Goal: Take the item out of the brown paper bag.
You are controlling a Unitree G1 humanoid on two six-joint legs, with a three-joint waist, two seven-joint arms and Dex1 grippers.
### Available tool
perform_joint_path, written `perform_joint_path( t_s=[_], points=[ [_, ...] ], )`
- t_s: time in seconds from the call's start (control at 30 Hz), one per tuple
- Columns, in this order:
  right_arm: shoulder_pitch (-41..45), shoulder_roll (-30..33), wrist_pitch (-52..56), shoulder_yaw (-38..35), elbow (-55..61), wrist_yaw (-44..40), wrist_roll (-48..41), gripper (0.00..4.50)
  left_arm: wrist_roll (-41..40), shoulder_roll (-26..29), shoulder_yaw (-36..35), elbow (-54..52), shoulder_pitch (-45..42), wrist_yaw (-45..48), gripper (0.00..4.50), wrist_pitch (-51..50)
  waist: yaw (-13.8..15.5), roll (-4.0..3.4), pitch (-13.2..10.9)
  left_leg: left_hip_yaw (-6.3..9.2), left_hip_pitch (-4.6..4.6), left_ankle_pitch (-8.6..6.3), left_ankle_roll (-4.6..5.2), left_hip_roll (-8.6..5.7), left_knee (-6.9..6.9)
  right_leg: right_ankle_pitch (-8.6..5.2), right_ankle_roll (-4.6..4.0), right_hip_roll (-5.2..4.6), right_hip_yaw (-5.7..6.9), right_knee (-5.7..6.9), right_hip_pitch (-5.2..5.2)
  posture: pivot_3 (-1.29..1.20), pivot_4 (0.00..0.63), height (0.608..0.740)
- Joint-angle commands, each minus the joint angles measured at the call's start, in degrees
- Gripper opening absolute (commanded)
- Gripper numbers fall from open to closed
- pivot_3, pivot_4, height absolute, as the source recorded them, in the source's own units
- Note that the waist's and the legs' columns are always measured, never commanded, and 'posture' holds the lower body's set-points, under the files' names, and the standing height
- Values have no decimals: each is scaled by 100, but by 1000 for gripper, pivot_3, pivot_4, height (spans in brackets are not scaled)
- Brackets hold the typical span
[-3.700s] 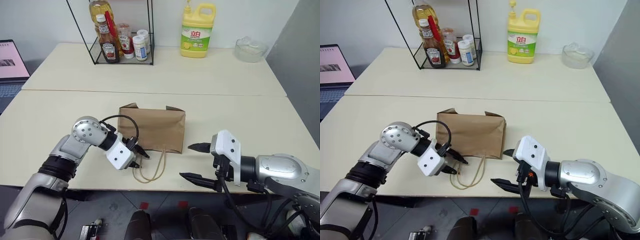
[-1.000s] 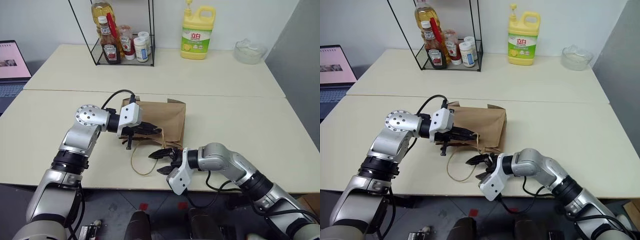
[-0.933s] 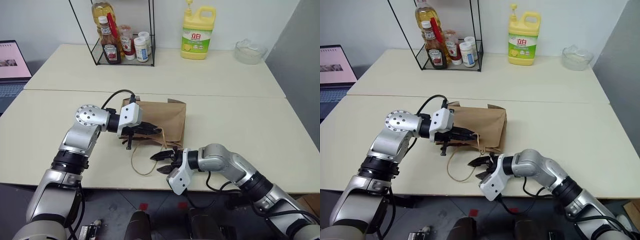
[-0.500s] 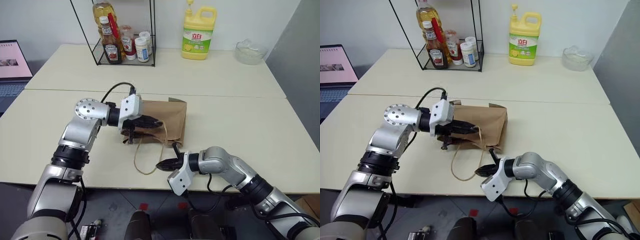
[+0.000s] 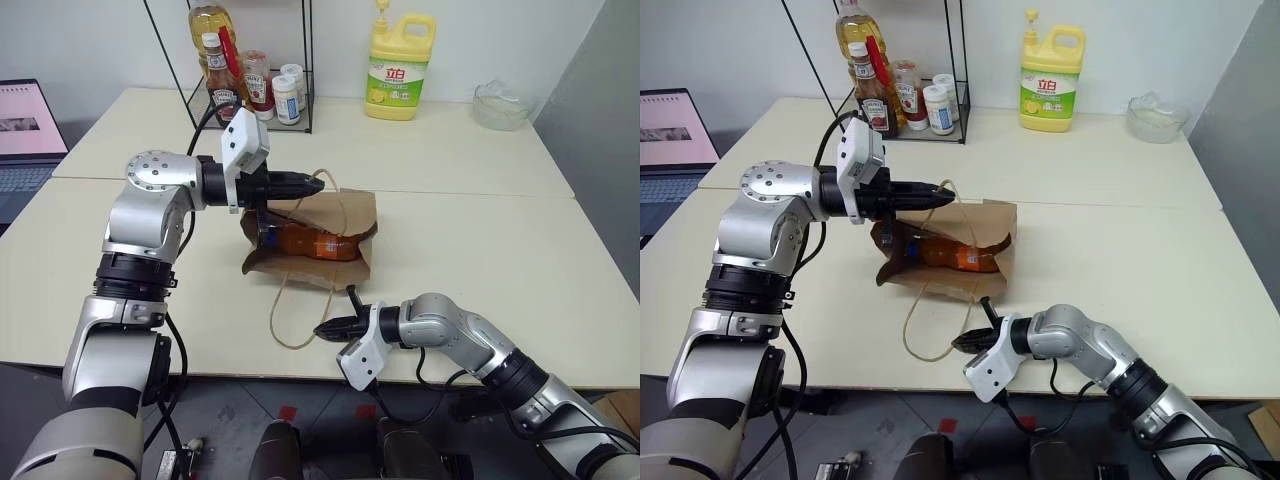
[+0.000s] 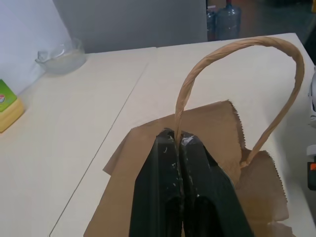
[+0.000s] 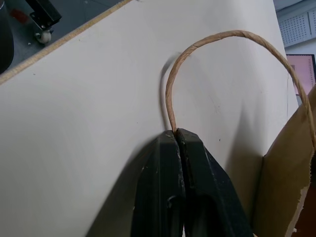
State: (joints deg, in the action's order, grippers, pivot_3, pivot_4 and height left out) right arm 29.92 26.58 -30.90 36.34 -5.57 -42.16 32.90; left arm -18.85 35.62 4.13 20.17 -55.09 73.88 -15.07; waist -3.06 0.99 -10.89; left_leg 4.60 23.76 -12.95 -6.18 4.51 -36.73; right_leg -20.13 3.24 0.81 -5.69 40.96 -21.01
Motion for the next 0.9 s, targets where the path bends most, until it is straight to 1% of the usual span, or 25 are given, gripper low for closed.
perform_joint_path(
  t_s=[0.03,0.13,0.23,0.33,0.43,0.5,0.63,0.8,0.9],
  points=[
    [-216,166,163,152,-372,-117,275,24,-109,-55,-243,-17,-397,-198,0,-149,2,1,1,0,0,0,0,0,-1,0,0,0,0,0,1,0,150,740],
    [-300,155,297,32,-286,-156,94,24,-272,-109,-347,7,-585,-257,0,-430,3,1,1,2,-3,0,0,0,-2,0,0,0,2,0,6,0,150,740],
    [-328,137,405,-129,-208,-111,-44,24,-391,-117,-329,-250,-521,-131,0,-630,5,1,1,2,-2,0,-1,-1,-2,0,0,-1,1,-2,7,0,150,740],
    [-373,138,584,-294,-63,-97,-176,585,-478,-114,-293,-541,-384,-49,0,-819,33,1,0,3,-1,2,-4,-2,-2,0,0,-2,2,-2,7,0,150,740],
    [-451,191,816,-489,260,-133,-362,1576,-544,-97,-288,-739,-269,9,0,-955,54,1,0,2,-1,3,-6,-3,-2,0,0,-3,2,-3,7,0,150,740],
    [-495,222,1117,-625,664,-334,-562,2289,-569,-92,-296,-823,-231,12,0,-1027,77,0,0,2,-1,3,-6,-3,-2,0,0,-3,2,-3,7,0,150,740],
    [-478,603,2577,-1101,2275,-1462,-1479,3651,-612,-61,-328,-920,-167,60,0,-1120,123,-2,-2,2,5,3,-6,-4,-3,0,0,-4,2,-7,4,0,150,740],
    [-446,1120,4286,-1870,3474,-2205,-2617,3651,-627,6,-320,-916,-100,145,0,-1114,124,-3,-3,4,6,2,-4,-2,3,0,0,-2,5,-9,0,0,150,740],
    [-280,1257,5250,-2224,3994,-2414,-3339,3651,-603,28,-316,-821,-98,205,0,-1061,124,-3,-3,4,7,0,0,-2,3,0,0,-2,4,-10,-1,0,150,740]
  ],
)
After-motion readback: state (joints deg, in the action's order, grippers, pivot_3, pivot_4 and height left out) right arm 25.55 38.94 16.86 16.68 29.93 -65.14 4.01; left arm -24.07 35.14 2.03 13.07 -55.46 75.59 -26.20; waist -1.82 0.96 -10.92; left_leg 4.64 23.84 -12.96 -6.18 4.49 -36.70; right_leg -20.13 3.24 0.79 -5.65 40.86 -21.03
